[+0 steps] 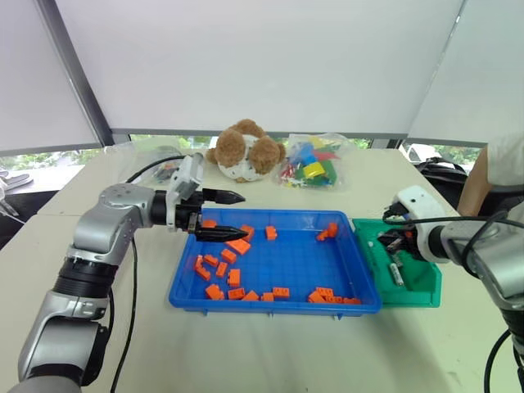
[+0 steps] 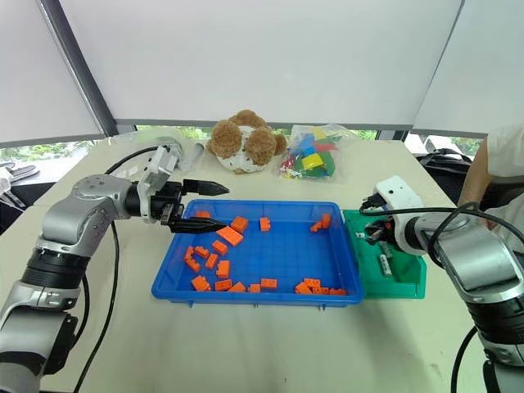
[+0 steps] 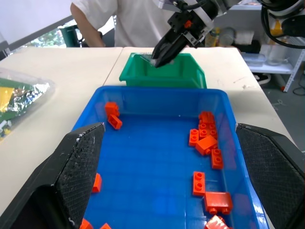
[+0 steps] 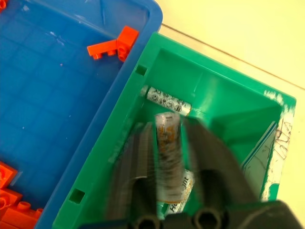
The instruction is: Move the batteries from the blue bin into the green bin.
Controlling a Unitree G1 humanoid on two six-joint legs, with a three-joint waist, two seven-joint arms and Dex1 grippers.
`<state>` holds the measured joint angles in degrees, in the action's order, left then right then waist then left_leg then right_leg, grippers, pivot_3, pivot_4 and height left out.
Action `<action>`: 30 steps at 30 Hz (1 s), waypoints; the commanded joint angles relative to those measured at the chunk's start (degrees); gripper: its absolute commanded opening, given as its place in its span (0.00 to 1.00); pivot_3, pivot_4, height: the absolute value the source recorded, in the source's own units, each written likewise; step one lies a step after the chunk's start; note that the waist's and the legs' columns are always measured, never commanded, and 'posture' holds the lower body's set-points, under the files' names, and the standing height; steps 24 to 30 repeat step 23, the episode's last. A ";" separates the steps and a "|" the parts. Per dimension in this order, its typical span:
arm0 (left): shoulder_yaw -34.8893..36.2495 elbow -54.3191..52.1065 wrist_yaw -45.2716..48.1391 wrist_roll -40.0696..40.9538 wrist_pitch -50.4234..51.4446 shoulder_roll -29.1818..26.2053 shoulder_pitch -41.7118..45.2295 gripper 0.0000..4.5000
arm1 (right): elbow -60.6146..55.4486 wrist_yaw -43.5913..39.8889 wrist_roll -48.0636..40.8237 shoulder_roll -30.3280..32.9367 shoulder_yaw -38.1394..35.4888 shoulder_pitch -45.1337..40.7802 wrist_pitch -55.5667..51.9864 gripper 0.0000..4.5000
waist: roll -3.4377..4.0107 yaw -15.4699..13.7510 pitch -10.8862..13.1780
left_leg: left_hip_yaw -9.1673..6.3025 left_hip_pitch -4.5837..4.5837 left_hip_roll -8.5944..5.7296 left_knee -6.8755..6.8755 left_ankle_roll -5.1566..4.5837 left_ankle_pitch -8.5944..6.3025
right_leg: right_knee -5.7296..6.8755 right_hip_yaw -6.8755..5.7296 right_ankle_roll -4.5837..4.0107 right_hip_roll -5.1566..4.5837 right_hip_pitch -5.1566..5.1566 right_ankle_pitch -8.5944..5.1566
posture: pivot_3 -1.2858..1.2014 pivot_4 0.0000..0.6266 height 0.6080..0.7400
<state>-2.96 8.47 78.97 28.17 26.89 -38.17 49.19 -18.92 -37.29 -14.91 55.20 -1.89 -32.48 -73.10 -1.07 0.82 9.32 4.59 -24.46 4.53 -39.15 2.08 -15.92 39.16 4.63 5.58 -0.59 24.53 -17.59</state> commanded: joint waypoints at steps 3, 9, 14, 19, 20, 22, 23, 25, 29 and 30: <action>0.95 -0.53 0.59 0.17 -0.74 -0.34 1.46 1.00 | -1.35 0.14 -0.65 1.60 -2.92 -0.69 0.91 0.92 | 0.00 -0.10 0.00 | 0.01 0.00 0.00 -0.01 0.00 0.00 | 0.00 0.00 0.00 -0.01 0.00 0.00 | 0.52 0.24 0.95; 1.20 -1.07 0.78 0.38 -0.03 -0.85 1.22 1.00 | -3.59 -3.05 -4.48 1.57 -5.41 -2.80 1.58 0.98 | 0.00 -0.09 0.00 | 0.01 -0.01 -0.01 -0.01 0.00 0.00 | 0.00 0.00 0.00 -0.01 0.00 0.00 | 0.52 0.24 0.95; 1.49 -1.75 1.13 0.68 0.83 -1.70 0.88 1.00 | -12.78 -11.59 -13.66 3.22 -8.11 -1.39 3.61 0.98 | 0.00 -0.07 0.00 | -0.03 0.00 0.00 0.01 0.00 0.00 | 0.01 -0.01 0.00 0.01 0.00 0.00 | 0.52 0.24 0.95; 1.60 -2.65 1.40 1.04 1.86 -2.92 0.28 1.00 | -19.42 -15.92 -22.57 3.72 -10.69 -0.36 2.19 0.98 | 0.00 -0.14 0.00 | -0.04 0.00 0.00 -0.01 0.00 0.00 | 0.00 -0.02 0.00 0.00 -0.02 0.00 | 0.52 0.24 0.95; 1.62 -2.82 1.46 1.13 2.08 -3.11 0.18 1.00 | -19.70 -15.64 -23.16 3.79 -10.73 -0.30 2.15 0.98 | 0.00 -0.18 0.00 | -0.04 0.00 0.00 -0.01 0.00 0.00 | 0.00 -0.02 0.00 0.00 -0.03 0.00 | 0.52 0.24 0.95; 1.53 -3.27 1.79 1.33 2.76 -3.71 -0.15 1.00 | -19.63 -14.81 -23.68 3.95 -10.33 -0.49 2.40 0.98 | 0.00 -0.16 0.00 | -0.02 0.00 0.00 -0.03 0.00 0.00 | 0.00 -0.01 0.00 -0.02 -0.04 0.00 | 0.52 0.24 0.95; 1.52 -3.43 1.89 1.41 3.02 -3.88 -0.24 1.00 | -19.57 -14.49 -23.91 4.09 -10.19 -0.53 2.57 0.98 | 0.00 -0.16 0.00 | -0.02 0.00 0.00 -0.04 0.00 0.00 | 0.00 -0.01 0.00 -0.03 -0.04 0.00 | 0.52 0.24 0.95; 1.52 -3.43 1.89 1.41 3.02 -3.88 -0.24 1.00 | -19.57 -14.49 -23.91 4.09 -10.19 -0.53 2.57 0.98 | 0.00 -0.16 0.00 | -0.02 0.00 0.00 -0.04 0.00 0.00 | 0.00 -0.01 0.00 -0.03 -0.04 0.00 | 0.52 0.24 0.95; 1.52 -3.43 1.89 1.41 3.02 -3.88 -0.24 1.00 | -19.57 -14.49 -23.91 4.09 -10.19 -0.53 2.57 0.98 | 0.00 -0.16 0.00 | -0.02 0.00 0.00 -0.04 0.00 0.00 | 0.00 -0.01 0.00 -0.03 -0.04 0.00 | 0.52 0.24 0.95; 1.52 -3.43 1.89 1.41 3.02 -3.88 -0.24 1.00 | -19.57 -14.49 -23.91 4.09 -10.19 -0.53 2.57 0.98 | 0.00 -0.16 0.00 | -0.02 0.00 0.00 -0.04 0.00 0.00 | 0.00 -0.01 0.00 -0.03 -0.04 0.00 | 0.52 0.24 0.95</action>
